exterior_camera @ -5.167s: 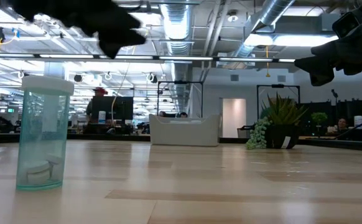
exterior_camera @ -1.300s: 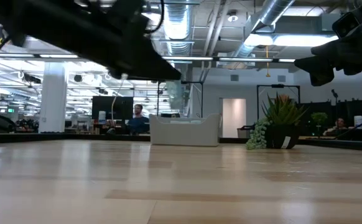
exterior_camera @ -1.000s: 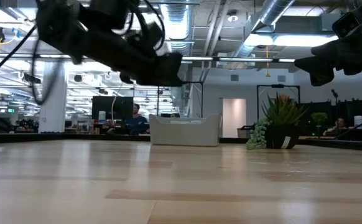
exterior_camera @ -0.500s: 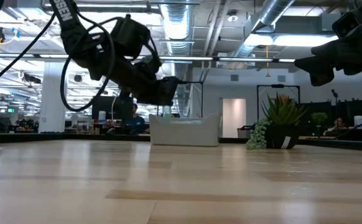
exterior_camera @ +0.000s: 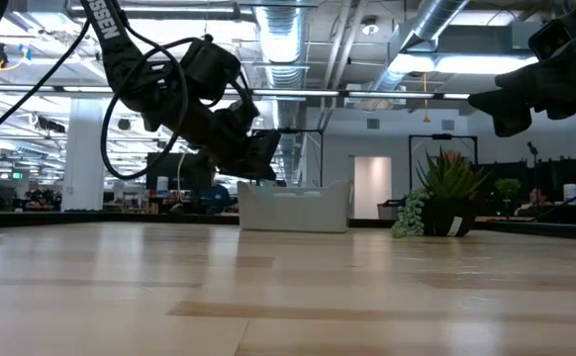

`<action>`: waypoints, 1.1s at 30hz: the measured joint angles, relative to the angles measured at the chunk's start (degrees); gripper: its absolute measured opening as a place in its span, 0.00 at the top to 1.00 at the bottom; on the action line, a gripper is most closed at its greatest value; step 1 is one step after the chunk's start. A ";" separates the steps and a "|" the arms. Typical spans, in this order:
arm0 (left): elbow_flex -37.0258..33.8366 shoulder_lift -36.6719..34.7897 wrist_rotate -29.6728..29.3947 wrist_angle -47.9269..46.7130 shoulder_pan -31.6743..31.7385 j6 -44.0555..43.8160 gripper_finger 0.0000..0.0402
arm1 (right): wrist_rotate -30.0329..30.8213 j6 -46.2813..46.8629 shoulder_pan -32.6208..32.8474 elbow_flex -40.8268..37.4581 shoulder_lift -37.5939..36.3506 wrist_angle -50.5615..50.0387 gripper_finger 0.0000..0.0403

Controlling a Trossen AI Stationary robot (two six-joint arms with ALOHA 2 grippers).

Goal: Pick and place pill bottles into a basket
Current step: Put the blue pill bottle into the gray bin, then return to Home Position

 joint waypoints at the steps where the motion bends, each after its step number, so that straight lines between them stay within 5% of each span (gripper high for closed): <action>1: 0.00 0.00 0.71 0.00 0.00 0.56 0.73 | 0.00 0.00 0.00 0.00 0.00 0.00 0.43; 17: 0.00 0.00 1.84 0.49 -0.23 0.90 0.56 | 0.00 0.00 0.00 0.00 0.00 0.00 0.43; 26: 0.02 -2.30 4.31 17.27 -9.44 12.83 0.57 | 0.00 0.00 0.00 0.02 -0.01 0.01 0.43; 29: 0.02 -5.72 9.91 18.39 -13.02 15.90 0.57 | 0.00 0.00 0.00 0.00 0.00 0.00 0.43; 33: -0.12 -11.10 26.50 18.11 -16.56 17.28 0.57 | 0.00 -0.01 0.00 0.00 0.00 0.00 0.43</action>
